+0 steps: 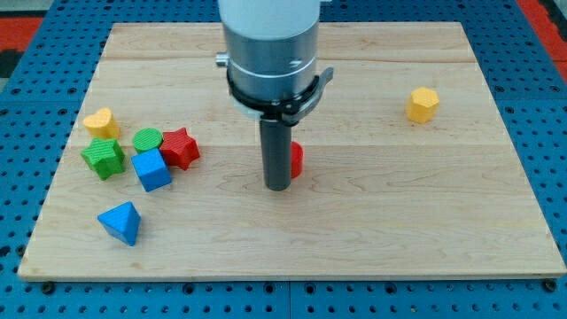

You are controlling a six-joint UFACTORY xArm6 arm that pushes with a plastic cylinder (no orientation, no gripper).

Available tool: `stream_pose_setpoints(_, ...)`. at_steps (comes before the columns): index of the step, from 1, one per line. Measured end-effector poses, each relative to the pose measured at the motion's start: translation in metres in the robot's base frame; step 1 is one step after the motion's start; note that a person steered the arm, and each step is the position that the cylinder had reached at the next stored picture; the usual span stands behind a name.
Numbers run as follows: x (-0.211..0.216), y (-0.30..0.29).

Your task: Push the red circle to the bottom left of the yellow hexagon

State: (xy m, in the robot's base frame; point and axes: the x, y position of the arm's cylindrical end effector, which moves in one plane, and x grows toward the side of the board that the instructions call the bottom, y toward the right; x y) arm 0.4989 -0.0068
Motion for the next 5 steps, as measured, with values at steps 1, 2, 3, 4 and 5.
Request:
stream_pose_setpoints(1, -0.007, -0.015)
stream_pose_setpoints(2, -0.022, -0.038)
stream_pose_setpoints(3, -0.029, -0.018)
stream_pose_setpoints(4, -0.029, 0.03)
stream_pose_setpoints(5, -0.029, 0.076)
